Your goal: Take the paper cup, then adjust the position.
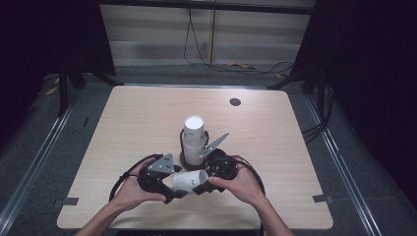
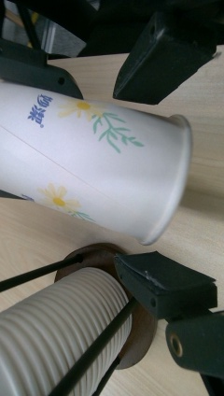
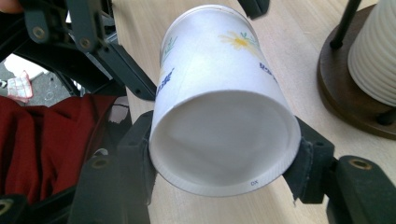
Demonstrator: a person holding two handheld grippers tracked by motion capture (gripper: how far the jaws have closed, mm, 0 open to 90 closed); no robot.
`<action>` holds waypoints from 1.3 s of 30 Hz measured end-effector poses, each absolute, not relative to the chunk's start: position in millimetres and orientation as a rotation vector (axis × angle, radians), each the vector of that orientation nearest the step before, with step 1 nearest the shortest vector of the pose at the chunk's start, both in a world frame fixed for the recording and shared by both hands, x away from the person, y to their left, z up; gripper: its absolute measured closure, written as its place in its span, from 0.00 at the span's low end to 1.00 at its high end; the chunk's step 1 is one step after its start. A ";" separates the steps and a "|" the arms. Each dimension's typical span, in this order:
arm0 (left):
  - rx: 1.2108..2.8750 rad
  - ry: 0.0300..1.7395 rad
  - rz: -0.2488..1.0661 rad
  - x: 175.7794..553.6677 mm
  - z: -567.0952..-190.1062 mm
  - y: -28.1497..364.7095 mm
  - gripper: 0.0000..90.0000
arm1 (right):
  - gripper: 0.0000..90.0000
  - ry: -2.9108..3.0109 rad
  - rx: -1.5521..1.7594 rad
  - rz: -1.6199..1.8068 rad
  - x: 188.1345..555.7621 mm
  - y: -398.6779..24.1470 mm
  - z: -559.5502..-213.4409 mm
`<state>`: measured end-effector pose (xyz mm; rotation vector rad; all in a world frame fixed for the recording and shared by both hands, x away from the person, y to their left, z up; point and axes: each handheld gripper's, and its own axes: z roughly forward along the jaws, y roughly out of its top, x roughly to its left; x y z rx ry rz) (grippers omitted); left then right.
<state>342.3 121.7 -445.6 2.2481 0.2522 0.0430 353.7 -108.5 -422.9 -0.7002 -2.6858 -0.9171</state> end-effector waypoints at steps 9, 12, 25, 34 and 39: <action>2.149 0.318 0.046 346.5 -448.6 138.0 0.18 | 0.41 -2.669 -0.751 -0.936 354.1 -115.7 -424.3; 2.115 0.375 0.056 350.6 -449.6 144.4 0.18 | 0.41 -2.659 -0.763 -0.958 355.7 -118.4 -427.2; 2.030 0.391 0.055 357.0 -454.9 155.1 0.18 | 0.41 -2.607 -0.813 -1.049 359.1 -126.5 -429.6; 1.990 0.403 0.025 357.2 -453.8 159.8 0.18 | 0.41 -2.599 -0.844 -1.147 360.3 -132.5 -429.4; 1.975 0.409 0.040 355.9 -453.3 158.6 0.18 | 0.41 -2.584 -0.859 -1.197 359.5 -137.6 -431.7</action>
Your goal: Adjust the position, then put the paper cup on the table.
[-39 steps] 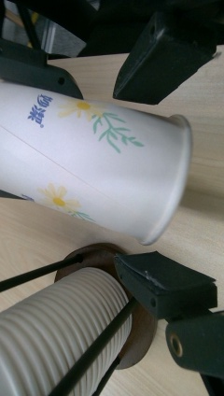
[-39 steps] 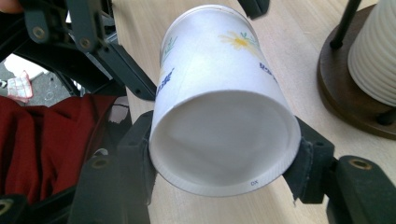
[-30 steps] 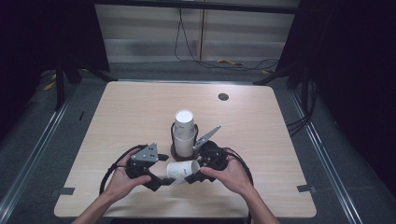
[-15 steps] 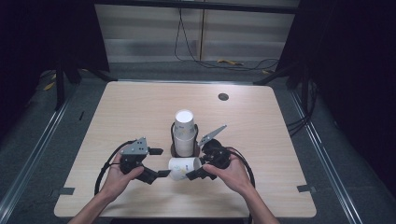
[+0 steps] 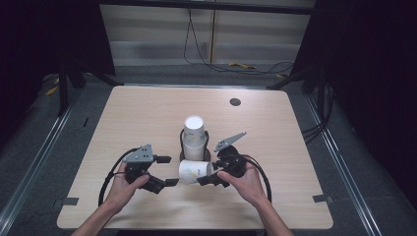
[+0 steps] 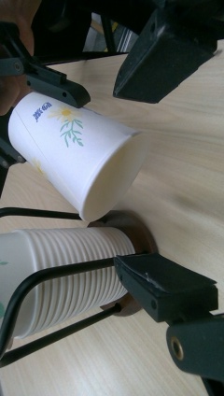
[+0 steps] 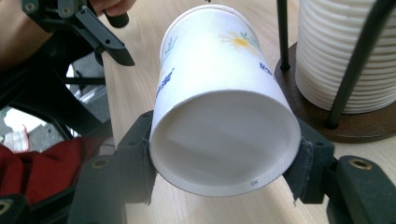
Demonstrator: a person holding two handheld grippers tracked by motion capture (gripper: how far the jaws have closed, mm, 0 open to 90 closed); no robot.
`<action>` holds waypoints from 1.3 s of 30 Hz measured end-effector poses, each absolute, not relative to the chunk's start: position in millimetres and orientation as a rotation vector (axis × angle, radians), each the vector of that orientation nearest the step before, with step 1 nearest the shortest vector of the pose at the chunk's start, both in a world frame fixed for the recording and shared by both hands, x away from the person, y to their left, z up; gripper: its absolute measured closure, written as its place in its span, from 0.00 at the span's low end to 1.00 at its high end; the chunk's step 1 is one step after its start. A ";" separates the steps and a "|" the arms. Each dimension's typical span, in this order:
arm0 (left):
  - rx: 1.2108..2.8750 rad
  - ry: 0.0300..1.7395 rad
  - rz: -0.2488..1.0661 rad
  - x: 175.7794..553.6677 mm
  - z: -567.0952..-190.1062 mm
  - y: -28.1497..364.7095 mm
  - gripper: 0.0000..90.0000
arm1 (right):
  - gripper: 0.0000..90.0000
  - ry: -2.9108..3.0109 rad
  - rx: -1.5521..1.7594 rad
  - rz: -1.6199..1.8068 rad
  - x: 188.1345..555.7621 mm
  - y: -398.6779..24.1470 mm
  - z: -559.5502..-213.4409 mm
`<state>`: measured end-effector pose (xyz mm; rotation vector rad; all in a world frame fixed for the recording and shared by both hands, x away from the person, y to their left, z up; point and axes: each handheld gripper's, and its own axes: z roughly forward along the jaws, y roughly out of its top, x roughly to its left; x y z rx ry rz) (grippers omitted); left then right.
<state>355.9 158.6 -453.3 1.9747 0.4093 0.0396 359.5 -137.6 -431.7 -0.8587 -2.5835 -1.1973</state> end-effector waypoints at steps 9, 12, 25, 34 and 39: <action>1.954 0.444 0.020 356.2 -450.7 161.2 0.18 | 0.41 -2.553 -0.866 -1.285 359.4 -146.1 -429.6; 1.947 0.455 0.039 355.6 -449.5 162.3 0.18 | 0.41 -2.549 -0.860 -1.314 358.3 -146.4 -428.0; 1.913 0.464 0.023 357.8 -447.6 164.8 0.17 | 0.41 -2.520 -0.840 -1.410 359.5 -149.6 -426.8; 1.890 0.454 0.007 357.3 -443.6 161.8 0.17 | 0.41 -2.493 -0.824 -1.463 356.2 -149.8 -425.6; 1.890 0.436 0.008 356.4 -442.4 159.7 0.17 | 0.41 -2.483 -0.792 -1.507 355.0 -150.3 -424.1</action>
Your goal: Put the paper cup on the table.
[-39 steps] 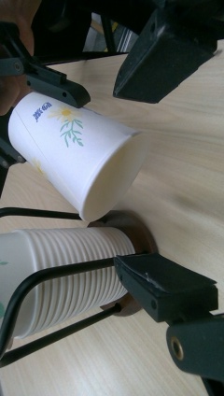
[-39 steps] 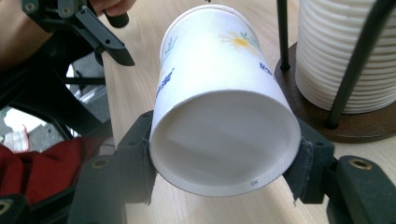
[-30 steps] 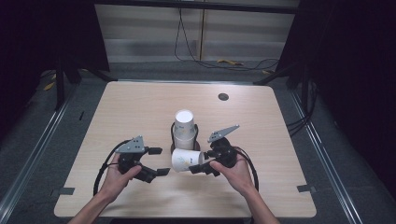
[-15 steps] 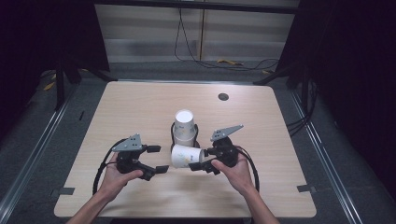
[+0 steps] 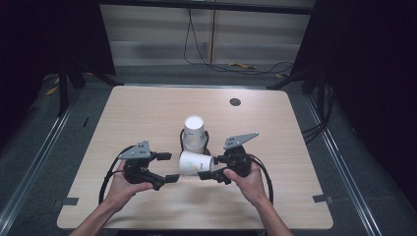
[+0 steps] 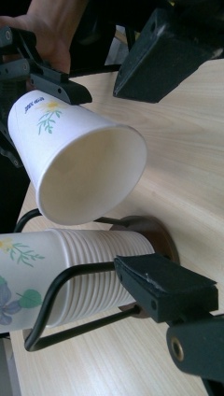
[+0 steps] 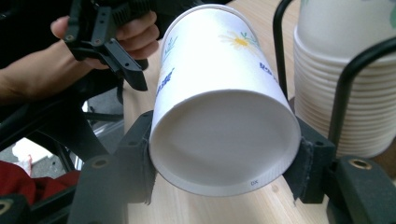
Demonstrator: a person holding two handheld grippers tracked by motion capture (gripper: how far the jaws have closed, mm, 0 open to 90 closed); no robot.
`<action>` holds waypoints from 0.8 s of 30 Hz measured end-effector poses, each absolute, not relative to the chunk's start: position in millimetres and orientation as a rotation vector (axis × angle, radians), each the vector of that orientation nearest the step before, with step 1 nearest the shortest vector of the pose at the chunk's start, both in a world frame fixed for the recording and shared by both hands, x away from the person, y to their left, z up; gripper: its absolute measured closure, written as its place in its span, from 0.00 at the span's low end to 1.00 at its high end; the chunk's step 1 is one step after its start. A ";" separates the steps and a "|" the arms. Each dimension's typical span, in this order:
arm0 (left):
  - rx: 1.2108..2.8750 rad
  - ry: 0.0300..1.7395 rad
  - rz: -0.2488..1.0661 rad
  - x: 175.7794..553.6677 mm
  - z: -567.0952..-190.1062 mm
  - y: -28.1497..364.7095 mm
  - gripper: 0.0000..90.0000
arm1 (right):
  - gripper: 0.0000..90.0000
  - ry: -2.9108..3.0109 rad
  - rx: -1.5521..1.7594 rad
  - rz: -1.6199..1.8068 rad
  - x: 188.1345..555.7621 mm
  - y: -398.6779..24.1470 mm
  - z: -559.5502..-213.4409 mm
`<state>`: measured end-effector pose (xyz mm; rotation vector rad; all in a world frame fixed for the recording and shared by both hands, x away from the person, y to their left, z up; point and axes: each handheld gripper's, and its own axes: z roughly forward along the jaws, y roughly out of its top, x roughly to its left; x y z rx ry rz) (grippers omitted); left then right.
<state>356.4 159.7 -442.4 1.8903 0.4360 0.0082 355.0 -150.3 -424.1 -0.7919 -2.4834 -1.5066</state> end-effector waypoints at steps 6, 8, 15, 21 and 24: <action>1.867 0.410 -0.011 352.7 -437.4 157.9 0.19 | 0.41 -2.462 -0.752 -1.545 350.6 -151.1 -424.6; 1.864 0.401 -0.008 350.9 -435.9 155.4 0.19 | 0.41 -2.456 -0.744 -1.558 349.5 -150.8 -423.5; 1.841 0.386 0.000 351.5 -434.9 156.1 0.18 | 0.41 -2.420 -0.724 -1.612 349.5 -150.7 -424.1; 1.815 0.381 -0.025 351.6 -434.9 158.5 0.18 | 0.41 -2.411 -0.709 -1.616 349.6 -147.4 -428.4; 1.800 0.367 -0.036 350.4 -434.4 156.5 0.18 | 0.41 -2.408 -0.689 -1.621 348.5 -145.3 -427.7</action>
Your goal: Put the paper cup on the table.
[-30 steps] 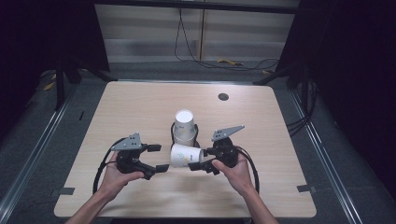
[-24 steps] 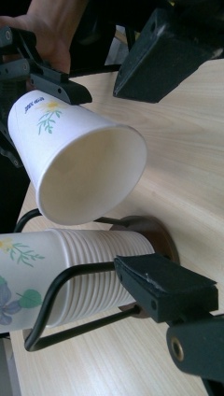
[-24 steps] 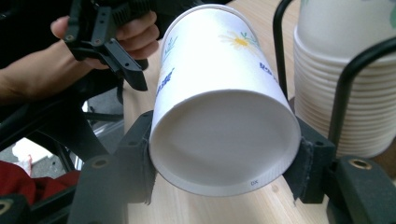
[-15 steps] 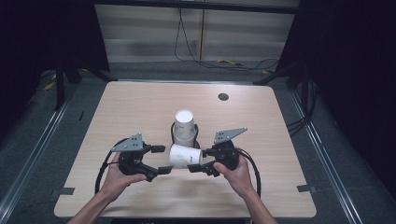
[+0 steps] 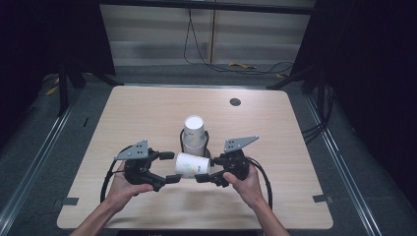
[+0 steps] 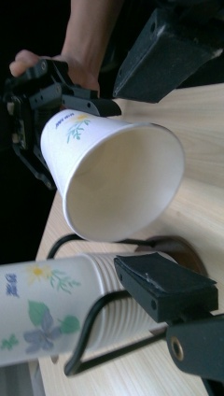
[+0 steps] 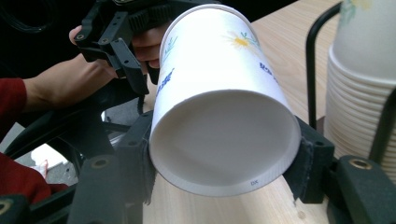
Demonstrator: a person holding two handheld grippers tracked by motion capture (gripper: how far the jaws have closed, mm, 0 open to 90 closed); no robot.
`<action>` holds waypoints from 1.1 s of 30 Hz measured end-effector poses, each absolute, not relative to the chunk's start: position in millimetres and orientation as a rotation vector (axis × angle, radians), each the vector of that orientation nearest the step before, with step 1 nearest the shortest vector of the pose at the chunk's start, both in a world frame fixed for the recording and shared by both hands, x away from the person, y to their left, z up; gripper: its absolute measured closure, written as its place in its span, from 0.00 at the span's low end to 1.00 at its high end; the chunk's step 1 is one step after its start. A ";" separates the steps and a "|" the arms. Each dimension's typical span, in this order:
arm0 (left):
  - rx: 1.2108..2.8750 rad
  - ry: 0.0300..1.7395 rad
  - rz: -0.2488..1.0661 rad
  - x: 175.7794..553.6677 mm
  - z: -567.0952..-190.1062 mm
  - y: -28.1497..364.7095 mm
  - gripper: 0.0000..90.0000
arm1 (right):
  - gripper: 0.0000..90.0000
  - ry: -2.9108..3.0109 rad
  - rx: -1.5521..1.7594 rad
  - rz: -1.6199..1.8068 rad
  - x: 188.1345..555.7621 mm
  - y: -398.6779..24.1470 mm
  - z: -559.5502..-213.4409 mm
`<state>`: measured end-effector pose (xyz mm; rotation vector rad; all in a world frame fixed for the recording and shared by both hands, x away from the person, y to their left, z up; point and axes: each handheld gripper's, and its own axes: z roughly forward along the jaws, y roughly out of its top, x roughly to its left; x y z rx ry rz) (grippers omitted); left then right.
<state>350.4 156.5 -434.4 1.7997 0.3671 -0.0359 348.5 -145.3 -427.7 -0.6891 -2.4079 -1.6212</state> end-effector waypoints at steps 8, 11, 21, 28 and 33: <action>1.805 0.354 -0.073 350.4 -436.7 148.3 0.17 | 0.41 -2.396 -0.641 -1.638 345.3 -140.8 -424.5; 1.803 0.344 -0.079 350.5 -436.9 147.4 0.18 | 0.41 -2.395 -0.625 -1.637 344.2 -138.6 -423.7; 1.778 0.314 -0.090 349.2 -435.5 147.7 0.22 | 0.41 -2.398 -0.592 -1.629 342.9 -135.7 -422.6; 1.764 0.316 -0.083 346.7 -433.5 145.6 0.22 | 0.41 -2.385 -0.583 -1.646 342.5 -137.5 -421.0; 1.760 0.313 -0.108 348.0 -435.5 146.4 0.22 | 0.41 -2.392 -0.574 -1.650 341.4 -135.9 -421.7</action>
